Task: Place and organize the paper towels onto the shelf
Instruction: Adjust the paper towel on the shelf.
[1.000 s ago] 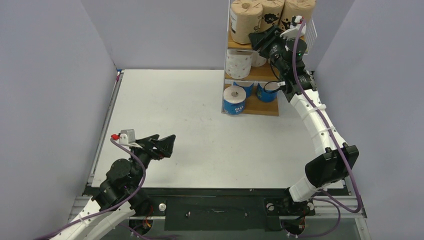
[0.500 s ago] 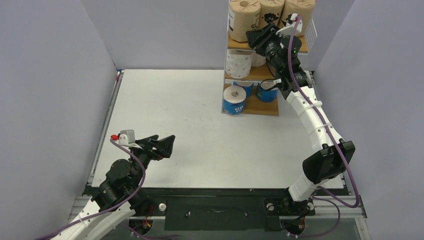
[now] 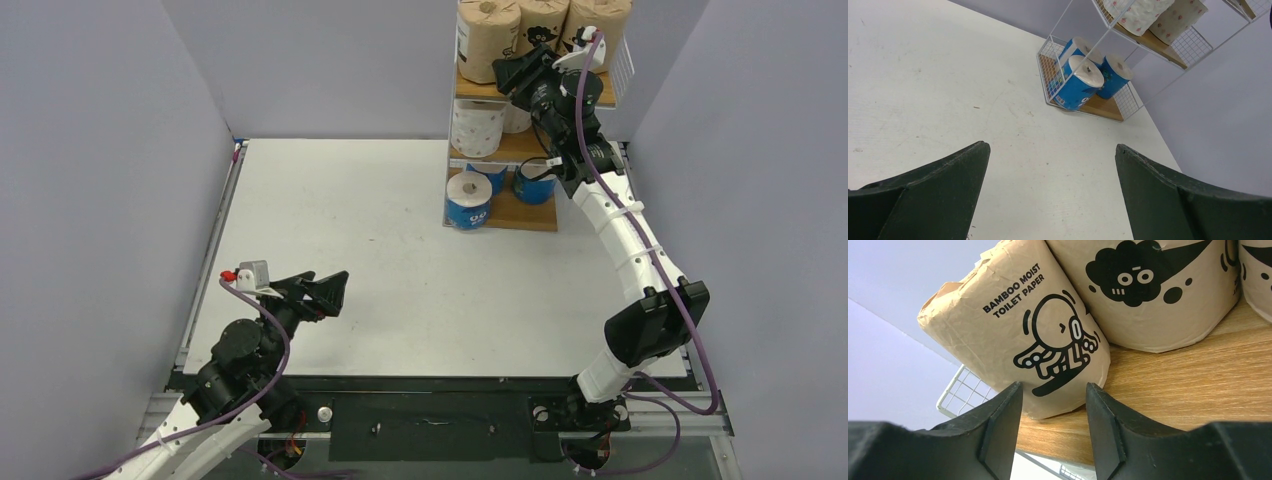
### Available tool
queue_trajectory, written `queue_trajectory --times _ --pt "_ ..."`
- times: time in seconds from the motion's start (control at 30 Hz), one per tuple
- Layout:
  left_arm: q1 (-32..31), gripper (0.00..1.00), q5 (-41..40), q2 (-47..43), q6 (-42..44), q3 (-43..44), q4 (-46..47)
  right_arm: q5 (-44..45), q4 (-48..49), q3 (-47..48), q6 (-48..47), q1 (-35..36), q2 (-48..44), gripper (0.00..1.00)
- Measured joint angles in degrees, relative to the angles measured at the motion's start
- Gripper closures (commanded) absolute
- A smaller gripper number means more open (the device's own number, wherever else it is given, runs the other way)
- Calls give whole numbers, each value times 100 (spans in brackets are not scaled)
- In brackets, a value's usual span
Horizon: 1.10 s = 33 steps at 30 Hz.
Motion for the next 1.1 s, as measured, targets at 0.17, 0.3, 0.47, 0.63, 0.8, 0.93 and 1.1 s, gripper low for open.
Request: queue_trajectory --times 0.17,0.3,0.47,0.63,0.8,0.93,1.1 --pt "0 4 -31 0 -22 0 -4 -4 -2 -7 11 9 -28 51" --pt "0 4 -68 4 -48 0 -2 0 -4 -352 9 26 -326 46" --pt "0 4 -136 177 -114 0 -9 138 -271 -1268 -181 155 -1410 41" --pt "0 4 -369 612 -343 24 -170 330 -448 -2022 -426 369 -2820 39" --pt "0 4 -774 1158 -651 195 -520 697 -560 -3012 -625 404 -4120 37" --pt "0 4 -1226 1696 -957 496 -872 1102 -911 -3906 -680 404 -4811 36" --pt "0 4 -1753 2396 -1416 872 -1384 1635 -1504 -4935 -525 404 -5302 28"
